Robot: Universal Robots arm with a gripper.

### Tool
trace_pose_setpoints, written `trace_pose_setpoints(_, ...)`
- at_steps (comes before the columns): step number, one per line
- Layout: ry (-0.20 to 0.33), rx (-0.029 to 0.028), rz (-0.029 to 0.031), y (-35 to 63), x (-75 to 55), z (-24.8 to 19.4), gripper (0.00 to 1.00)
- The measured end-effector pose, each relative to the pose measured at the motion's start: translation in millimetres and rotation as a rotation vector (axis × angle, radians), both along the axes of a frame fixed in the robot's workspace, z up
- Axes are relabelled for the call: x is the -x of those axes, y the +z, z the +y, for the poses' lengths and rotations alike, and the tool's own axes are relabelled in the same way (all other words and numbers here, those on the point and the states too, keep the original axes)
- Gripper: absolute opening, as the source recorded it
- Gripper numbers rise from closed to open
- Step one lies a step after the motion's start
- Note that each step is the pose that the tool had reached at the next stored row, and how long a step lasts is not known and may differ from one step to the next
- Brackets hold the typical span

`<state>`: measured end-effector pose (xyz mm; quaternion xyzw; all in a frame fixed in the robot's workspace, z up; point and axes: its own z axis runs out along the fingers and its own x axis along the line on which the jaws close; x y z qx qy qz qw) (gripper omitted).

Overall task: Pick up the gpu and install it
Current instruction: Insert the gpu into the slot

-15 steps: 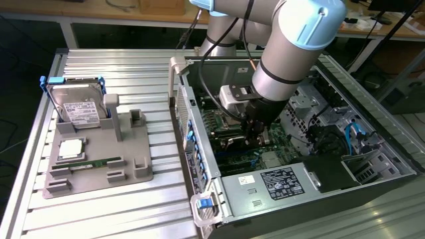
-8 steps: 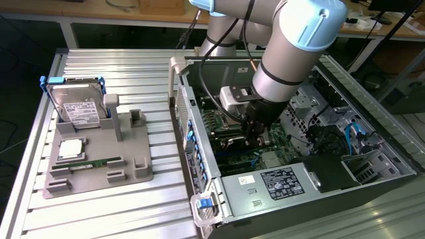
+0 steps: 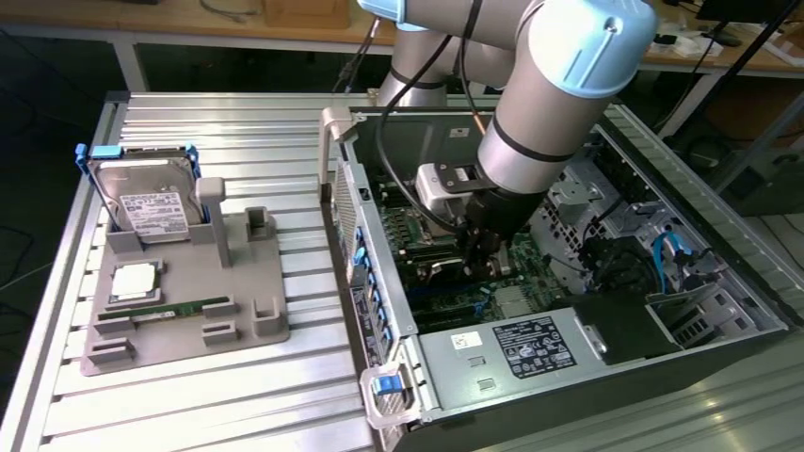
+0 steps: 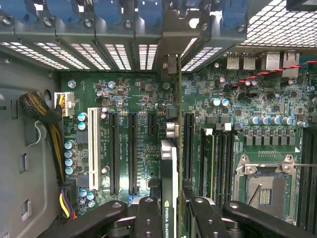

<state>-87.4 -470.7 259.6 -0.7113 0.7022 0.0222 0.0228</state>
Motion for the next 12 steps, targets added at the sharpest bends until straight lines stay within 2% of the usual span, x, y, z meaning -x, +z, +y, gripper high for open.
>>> trace_pose_setpoints(4,0.0,-0.0002,-0.0002,-0.1,0.0,-1.9,0.27)
trace_pose_setpoints(12,0.0,-0.001,-0.0004,1.2,0.0,-1.9,0.27)
